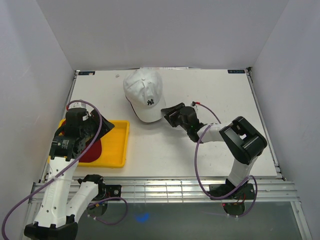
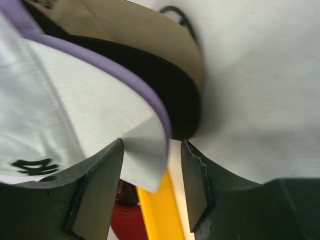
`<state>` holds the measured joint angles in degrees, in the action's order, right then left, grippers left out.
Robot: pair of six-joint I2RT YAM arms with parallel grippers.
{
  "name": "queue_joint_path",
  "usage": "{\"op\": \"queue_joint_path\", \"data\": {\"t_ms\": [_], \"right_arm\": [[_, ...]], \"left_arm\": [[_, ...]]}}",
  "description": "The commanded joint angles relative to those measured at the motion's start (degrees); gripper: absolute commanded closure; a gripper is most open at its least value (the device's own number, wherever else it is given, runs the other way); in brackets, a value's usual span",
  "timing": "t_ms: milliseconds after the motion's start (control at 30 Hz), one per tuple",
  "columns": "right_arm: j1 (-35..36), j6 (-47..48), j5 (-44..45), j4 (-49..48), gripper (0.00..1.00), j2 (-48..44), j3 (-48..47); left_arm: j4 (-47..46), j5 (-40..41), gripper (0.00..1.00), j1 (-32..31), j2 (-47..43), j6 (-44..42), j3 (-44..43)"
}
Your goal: Stack the hats
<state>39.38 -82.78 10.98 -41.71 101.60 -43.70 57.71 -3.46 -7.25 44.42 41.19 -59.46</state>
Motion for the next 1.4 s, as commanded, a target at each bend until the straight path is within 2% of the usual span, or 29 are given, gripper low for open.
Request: {"op": "queue_joint_path", "data": {"t_ms": [0,367,600,733,867,1067,1200,1333,1367], "right_arm": [[0.18,3.51,-1.75,11.48,0.45,1.49,0.99],[0.09,5.26,-0.61,13.94,0.40,-3.95,0.81],[-0.26,7.28,-2.37,15.35,0.39,-10.71,3.80],[-1.14,12.36,-5.17,15.35,0.38,-15.64,6.96],[-2.02,20.45,-12.53,16.22,0.37,-19.33,6.70],[-4.65,33.71,-19.32,23.67,0.35,-23.02,-0.31],[-7.29,41.80,-23.10,31.42,0.33,-21.71,-11.38],[-8.17,45.69,-28.98,33.28,0.32,-19.69,-19.48],[-8.09,46.30,-31.96,33.36,0.32,-18.90,-21.67]], "left_arm": [[-1.90,-0.49,0.32,-0.23,-0.13,-0.23,-0.65],[-2.96,-0.49,0.31,-0.23,0.84,-0.32,-1.71],[-3.31,2.58,0.29,-0.14,2.51,-0.06,-2.32],[-2.52,8.29,0.29,-0.23,4.35,0.82,-3.29],[-3.92,11.20,0.28,-0.14,6.90,1.96,-3.38],[-18.94,7.95,0.28,-0.14,15.92,-1.28,-7.76],[-24.73,7.42,0.27,-0.23,22.26,-3.47,-14.70],[-22.66,9.25,0.26,-0.14,28.07,-4.19,-21.47],[-19.77,14.57,0.27,-0.14,29.30,-3.32,-23.23]]}}
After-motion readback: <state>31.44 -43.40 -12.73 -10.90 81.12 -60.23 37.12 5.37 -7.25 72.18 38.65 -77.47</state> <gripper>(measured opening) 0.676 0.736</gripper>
